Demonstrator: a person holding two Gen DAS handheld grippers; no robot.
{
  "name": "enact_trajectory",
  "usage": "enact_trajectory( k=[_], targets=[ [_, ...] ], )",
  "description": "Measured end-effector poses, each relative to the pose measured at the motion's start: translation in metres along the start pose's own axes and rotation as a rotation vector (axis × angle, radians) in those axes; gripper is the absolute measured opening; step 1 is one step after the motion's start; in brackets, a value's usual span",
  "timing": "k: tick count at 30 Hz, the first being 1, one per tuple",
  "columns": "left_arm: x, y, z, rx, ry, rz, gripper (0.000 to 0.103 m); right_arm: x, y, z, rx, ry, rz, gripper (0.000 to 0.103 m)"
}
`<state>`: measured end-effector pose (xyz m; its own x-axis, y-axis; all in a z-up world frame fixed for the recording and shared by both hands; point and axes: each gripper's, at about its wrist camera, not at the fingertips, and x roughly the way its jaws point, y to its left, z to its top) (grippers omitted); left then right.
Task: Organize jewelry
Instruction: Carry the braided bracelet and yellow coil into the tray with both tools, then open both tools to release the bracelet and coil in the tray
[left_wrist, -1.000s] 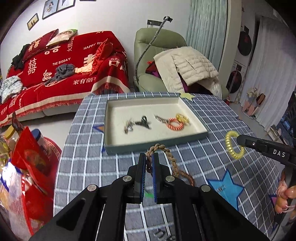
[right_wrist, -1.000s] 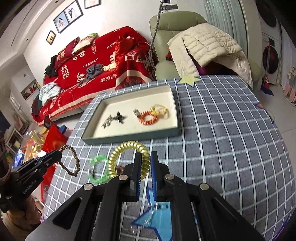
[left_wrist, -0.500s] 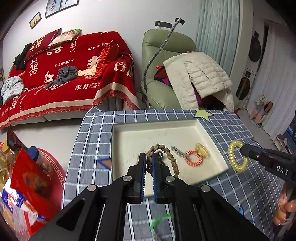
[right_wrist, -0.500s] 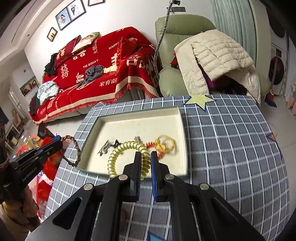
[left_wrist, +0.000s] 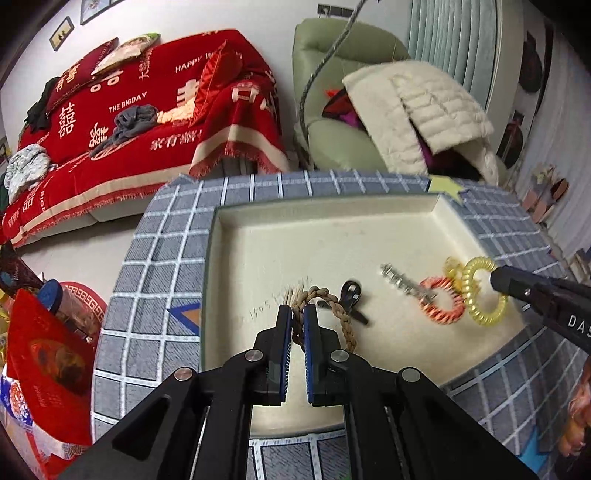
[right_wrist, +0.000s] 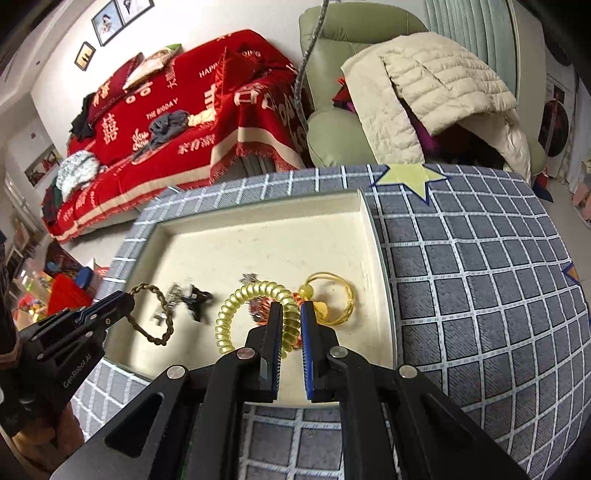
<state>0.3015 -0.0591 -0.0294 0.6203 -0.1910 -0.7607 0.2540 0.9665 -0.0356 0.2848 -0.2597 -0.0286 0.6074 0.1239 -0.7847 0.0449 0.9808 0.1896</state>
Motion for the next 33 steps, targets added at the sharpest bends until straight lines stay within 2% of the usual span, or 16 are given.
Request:
enact_trajectory(
  k=[7, 12, 19, 20, 22, 23, 24, 33],
  targets=[
    [0.022, -0.004, -0.011, 0.037, 0.039, 0.065, 0.028, 0.025, -0.006, -0.006, 0.003, 0.030, -0.023, 0.010],
    [0.028, -0.012, -0.017, 0.086, 0.035, 0.124, 0.028, 0.034, -0.006, -0.010, -0.009, 0.044, -0.035, 0.011],
    [0.030, -0.014, -0.019, 0.110, 0.036, 0.158, 0.028, 0.037, -0.007, -0.013, 0.002, 0.059, -0.027, 0.012],
    [0.030, -0.014, -0.019, 0.110, 0.036, 0.160, 0.028, 0.037, -0.008, -0.013, 0.004, 0.063, -0.023, 0.014],
    [0.029, -0.014, -0.019, 0.108, 0.037, 0.160, 0.028, 0.037, -0.009, -0.013, 0.009, 0.064, -0.017, 0.031],
    [0.029, -0.014, -0.019, 0.109, 0.038, 0.159, 0.028, 0.035, -0.009, -0.013, 0.009, 0.058, -0.016, 0.050],
    [0.028, -0.016, -0.019, 0.110, 0.039, 0.158, 0.028, 0.033, -0.009, -0.013, 0.010, 0.048, -0.015, 0.061],
    [0.017, -0.019, -0.016, 0.114, 0.012, 0.162, 0.028, 0.007, -0.004, -0.011, 0.012, -0.012, 0.008, 0.061]
  ],
)
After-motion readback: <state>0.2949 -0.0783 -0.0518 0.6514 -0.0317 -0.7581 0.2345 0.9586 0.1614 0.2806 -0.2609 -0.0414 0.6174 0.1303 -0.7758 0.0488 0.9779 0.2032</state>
